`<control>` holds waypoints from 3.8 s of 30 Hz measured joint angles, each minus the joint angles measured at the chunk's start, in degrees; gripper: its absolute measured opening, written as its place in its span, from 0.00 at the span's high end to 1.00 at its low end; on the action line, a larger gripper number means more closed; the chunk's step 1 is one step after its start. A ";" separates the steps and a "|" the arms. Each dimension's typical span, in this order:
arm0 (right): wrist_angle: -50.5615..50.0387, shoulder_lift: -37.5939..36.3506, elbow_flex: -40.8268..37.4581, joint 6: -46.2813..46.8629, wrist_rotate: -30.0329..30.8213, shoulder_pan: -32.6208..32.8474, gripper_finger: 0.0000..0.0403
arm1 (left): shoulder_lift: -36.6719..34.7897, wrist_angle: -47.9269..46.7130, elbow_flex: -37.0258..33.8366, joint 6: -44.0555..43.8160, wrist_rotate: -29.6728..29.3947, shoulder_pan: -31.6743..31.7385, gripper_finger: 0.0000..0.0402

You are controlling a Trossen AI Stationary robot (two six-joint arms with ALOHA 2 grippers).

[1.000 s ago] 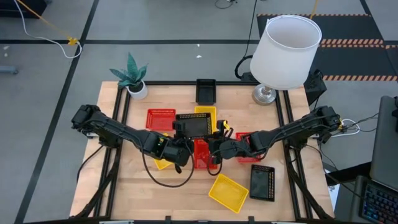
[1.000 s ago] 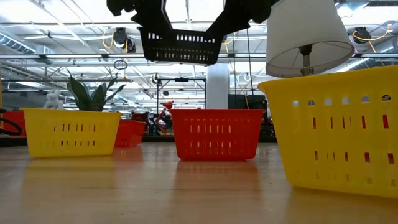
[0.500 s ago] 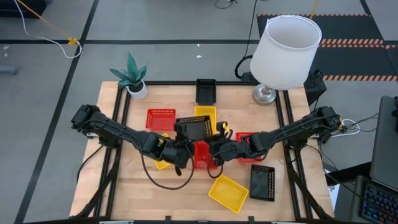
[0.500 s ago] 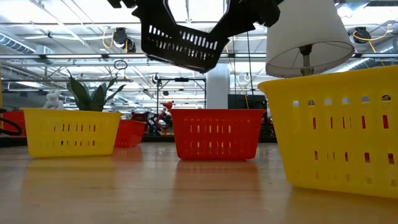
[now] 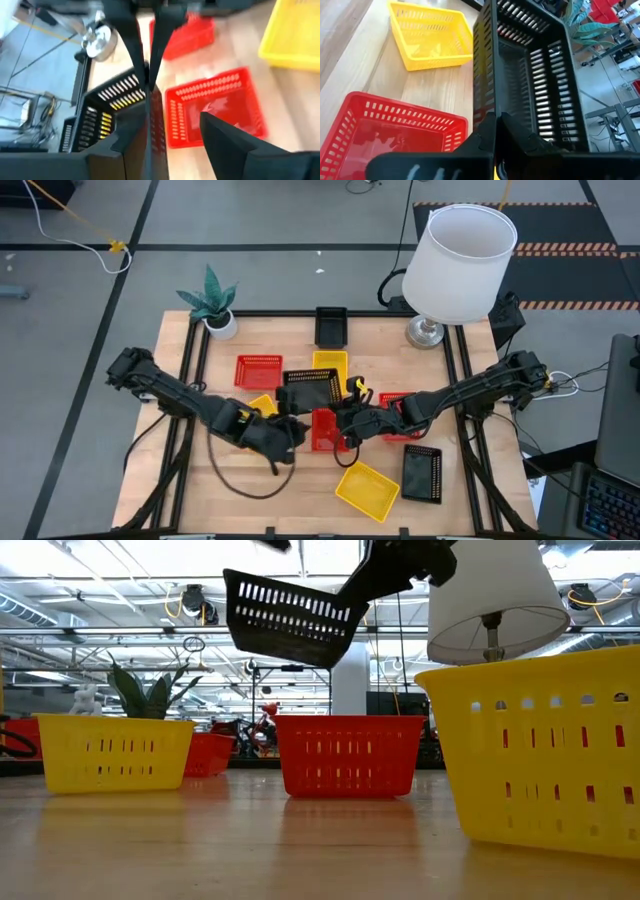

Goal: Stack baskets by color
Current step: Stack the bottom left black bin on top of the top black bin

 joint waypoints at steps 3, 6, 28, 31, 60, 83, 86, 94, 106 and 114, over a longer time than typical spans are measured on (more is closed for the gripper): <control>-0.42 0.00 0.00 -0.35 -0.22 0.04 0.99 | -2.96 -0.93 0.00 0.24 -0.21 -1.62 0.53; -2.49 -0.20 0.00 -0.67 -0.48 0.15 0.99 | -6.71 -3.44 0.00 3.07 -0.44 -3.01 0.54; -13.13 -8.59 -1.02 -2.60 -14.20 5.61 0.99 | -17.61 2.10 -9.69 15.79 15.23 -0.54 0.45; -12.27 -8.70 -1.99 -4.16 -14.22 5.74 0.99 | -16.73 8.27 -12.88 17.20 18.02 -2.02 0.41; -5.13 -8.74 -4.39 -11.99 -18.48 5.70 0.99 | -5.68 8.84 -13.40 20.72 19.38 0.79 0.77; 3.32 -9.00 -4.35 -4.30 9.76 11.48 0.44 | -6.29 9.64 -13.35 22.40 18.01 6.73 0.98; 4.86 -10.63 -4.36 -6.41 19.65 13.70 0.39 | -6.29 9.59 -13.35 21.54 17.76 8.44 0.98; 1.04 -16.45 -4.35 4.84 23.40 19.17 0.39 | -6.27 9.66 -10.41 20.88 14.51 13.47 0.98; -9.67 -18.52 -4.35 31.80 23.44 24.50 0.43 | -6.27 7.31 1.30 24.23 14.39 25.52 0.97; -8.41 -11.82 -5.96 42.40 26.16 24.06 0.43 | -5.69 10.40 1.96 28.51 19.02 34.98 0.98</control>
